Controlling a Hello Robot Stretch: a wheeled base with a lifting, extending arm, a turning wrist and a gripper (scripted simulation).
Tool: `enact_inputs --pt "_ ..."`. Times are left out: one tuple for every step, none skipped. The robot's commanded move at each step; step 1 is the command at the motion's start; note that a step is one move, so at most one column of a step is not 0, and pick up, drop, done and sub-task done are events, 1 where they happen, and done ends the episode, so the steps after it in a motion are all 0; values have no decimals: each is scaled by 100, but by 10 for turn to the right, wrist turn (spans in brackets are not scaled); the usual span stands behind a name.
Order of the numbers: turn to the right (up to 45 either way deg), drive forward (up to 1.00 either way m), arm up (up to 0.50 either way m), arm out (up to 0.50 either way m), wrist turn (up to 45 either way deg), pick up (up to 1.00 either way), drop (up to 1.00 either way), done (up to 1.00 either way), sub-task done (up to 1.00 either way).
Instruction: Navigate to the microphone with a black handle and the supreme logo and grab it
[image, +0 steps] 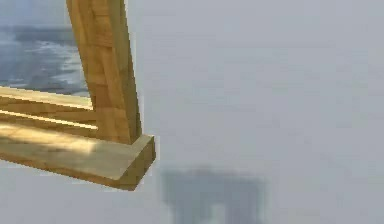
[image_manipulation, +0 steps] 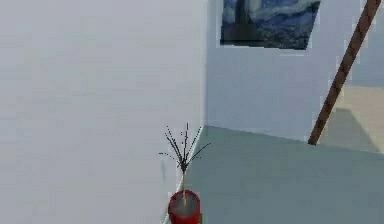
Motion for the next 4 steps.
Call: enact_inputs --pt "450 0 0 0 0 0 0 0 0" --pt "450 0 0 0 0 0 0 0 0" --pt "330 0 0 0 0 0 0 0 0" --pt "450 0 0 0 0 0 0 0 0"
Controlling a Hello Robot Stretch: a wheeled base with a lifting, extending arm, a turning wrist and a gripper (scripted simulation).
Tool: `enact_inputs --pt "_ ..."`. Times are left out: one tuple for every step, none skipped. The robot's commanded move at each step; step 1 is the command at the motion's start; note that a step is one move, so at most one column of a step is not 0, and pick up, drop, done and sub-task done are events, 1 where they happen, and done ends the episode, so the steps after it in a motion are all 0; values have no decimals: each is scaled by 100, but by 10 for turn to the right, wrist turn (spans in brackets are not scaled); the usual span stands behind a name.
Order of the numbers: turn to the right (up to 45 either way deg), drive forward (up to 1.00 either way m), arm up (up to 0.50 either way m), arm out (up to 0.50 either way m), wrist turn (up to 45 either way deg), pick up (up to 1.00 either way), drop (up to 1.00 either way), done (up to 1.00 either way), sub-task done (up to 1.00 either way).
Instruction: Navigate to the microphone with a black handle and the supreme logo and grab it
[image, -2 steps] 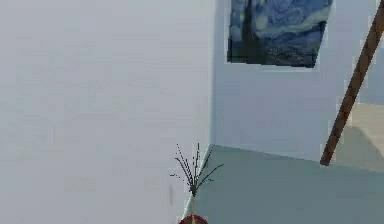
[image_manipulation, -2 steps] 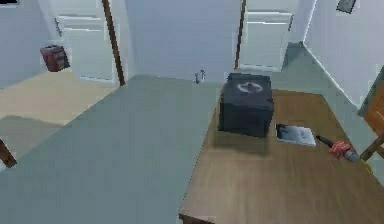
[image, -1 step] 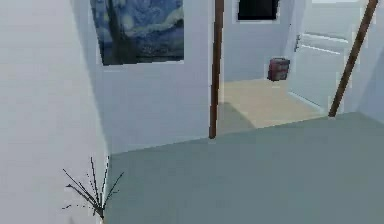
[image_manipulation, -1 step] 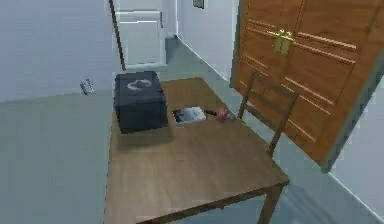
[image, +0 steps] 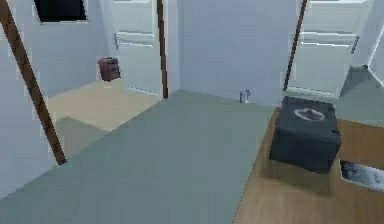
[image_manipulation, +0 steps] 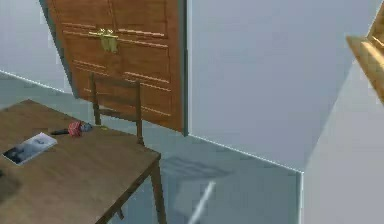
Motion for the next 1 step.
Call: enact_inputs --pt "450 0 0 0 0 0 0 0 0"
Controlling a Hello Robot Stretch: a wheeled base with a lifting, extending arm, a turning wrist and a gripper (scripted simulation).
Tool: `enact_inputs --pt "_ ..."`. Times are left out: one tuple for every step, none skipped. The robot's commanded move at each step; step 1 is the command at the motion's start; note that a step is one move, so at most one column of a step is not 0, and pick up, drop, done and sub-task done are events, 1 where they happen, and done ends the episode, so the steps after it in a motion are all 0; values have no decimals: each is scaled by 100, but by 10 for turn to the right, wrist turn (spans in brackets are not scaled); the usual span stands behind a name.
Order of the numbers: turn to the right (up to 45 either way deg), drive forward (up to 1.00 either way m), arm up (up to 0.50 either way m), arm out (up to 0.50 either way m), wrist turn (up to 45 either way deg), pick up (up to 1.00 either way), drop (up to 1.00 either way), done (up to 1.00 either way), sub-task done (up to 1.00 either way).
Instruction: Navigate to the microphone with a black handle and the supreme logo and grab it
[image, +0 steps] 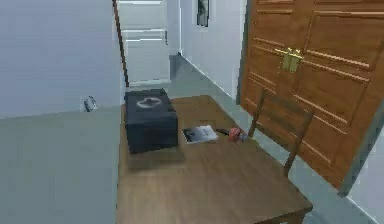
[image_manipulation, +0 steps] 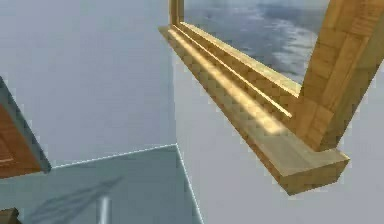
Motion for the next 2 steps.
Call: enact_inputs --pt "450 0 0 0 0 0 0 0 0" --pt "120 0 0 0 0 0 0 0 0"
